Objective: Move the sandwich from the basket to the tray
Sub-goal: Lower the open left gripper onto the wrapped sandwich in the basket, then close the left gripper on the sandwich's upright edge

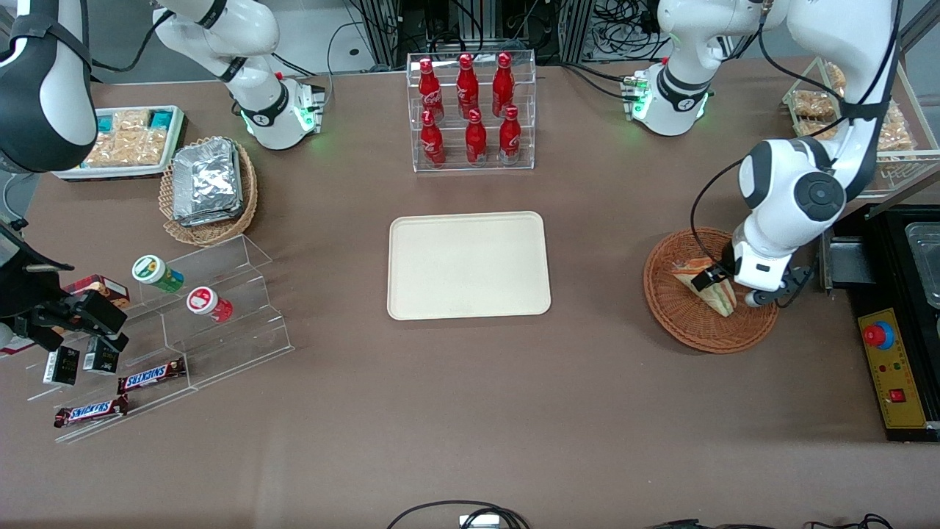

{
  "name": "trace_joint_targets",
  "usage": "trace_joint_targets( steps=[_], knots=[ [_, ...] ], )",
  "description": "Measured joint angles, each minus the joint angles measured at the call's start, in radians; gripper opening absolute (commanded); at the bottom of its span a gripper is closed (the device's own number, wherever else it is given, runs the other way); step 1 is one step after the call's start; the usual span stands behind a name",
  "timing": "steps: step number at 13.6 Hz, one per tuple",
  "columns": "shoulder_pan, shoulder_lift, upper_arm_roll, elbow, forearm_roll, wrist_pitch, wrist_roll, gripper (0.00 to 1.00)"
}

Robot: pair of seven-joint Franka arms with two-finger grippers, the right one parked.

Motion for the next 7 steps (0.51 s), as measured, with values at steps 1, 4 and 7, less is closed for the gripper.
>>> trace_joint_targets(
  steps=[1, 4, 7],
  knots=[
    [0.0, 0.004, 0.0, -0.023, 0.0, 0.034, -0.002, 1.0],
    [0.0, 0.02, 0.0, -0.058, 0.0, 0.078, -0.008, 0.99],
    [0.0, 0.038, 0.0, -0.059, 0.0, 0.091, -0.015, 0.21]
  ],
)
